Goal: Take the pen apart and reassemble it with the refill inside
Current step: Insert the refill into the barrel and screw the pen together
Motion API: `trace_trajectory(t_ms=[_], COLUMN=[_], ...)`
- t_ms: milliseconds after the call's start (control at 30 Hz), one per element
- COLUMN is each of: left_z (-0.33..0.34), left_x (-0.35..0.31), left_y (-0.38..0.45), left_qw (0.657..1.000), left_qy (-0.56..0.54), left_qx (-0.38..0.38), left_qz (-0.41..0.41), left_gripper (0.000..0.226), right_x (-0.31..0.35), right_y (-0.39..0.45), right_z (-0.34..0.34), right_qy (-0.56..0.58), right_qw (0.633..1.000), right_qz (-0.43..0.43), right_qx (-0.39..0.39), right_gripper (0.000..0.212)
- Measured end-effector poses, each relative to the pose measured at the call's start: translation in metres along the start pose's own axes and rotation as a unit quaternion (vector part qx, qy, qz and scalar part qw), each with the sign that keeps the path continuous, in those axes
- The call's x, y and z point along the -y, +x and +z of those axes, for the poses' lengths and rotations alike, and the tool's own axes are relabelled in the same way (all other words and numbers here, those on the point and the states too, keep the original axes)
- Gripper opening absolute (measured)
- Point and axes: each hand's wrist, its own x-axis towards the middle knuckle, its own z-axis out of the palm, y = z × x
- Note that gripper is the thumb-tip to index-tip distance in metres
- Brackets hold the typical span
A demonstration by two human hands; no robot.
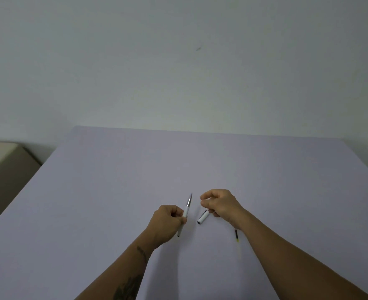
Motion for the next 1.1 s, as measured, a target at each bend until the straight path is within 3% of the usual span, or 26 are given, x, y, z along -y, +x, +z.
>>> trace_trajectory(t_ms=[100, 233, 333, 533, 667, 800, 967, 1100], left_z=[0.0, 0.004, 0.007, 0.01, 0.011, 0.009, 0.007, 0.003], left_x=[0.006, 0.01, 0.011, 0.018, 0.025, 0.023, 0.016, 0.014], left_y=[0.007, 0.016, 0.021, 0.026, 0.025, 0.025, 0.019, 0.011], left_qw=[0.999, 0.997, 0.994, 0.99, 0.989, 0.99, 0.992, 0.994], left_qy=[-0.037, -0.059, -0.075, -0.093, -0.102, -0.097, -0.097, -0.09], left_qx=[-0.006, -0.018, -0.018, -0.02, -0.013, -0.011, 0.001, 0.013], left_qz=[-0.031, -0.055, -0.076, -0.106, -0.11, -0.098, -0.076, -0.06], left_gripper=[0.016, 0.022, 0.022, 0.021, 0.018, 0.018, 0.019, 0.018], right_x=[-0.019, -0.04, -0.05, -0.067, -0.06, -0.04, -0.012, 0.004], right_y=[0.02, 0.042, 0.05, 0.063, 0.065, 0.061, 0.048, 0.033], right_z=[-0.008, -0.001, 0.006, 0.01, 0.006, 0.0, -0.006, -0.006], right_qy=[-0.161, -0.314, -0.362, -0.406, -0.292, -0.133, 0.036, 0.069], right_qw=[0.987, 0.948, 0.928, 0.903, 0.951, 0.989, 0.997, 0.996], right_qz=[-0.006, -0.04, -0.075, -0.135, -0.083, -0.064, -0.03, -0.036], right_qx=[-0.016, 0.034, 0.039, 0.031, 0.05, -0.009, -0.053, -0.053], right_gripper=[0.023, 0.038, 0.038, 0.018, 0.014, 0.009, 0.014, 0.02])
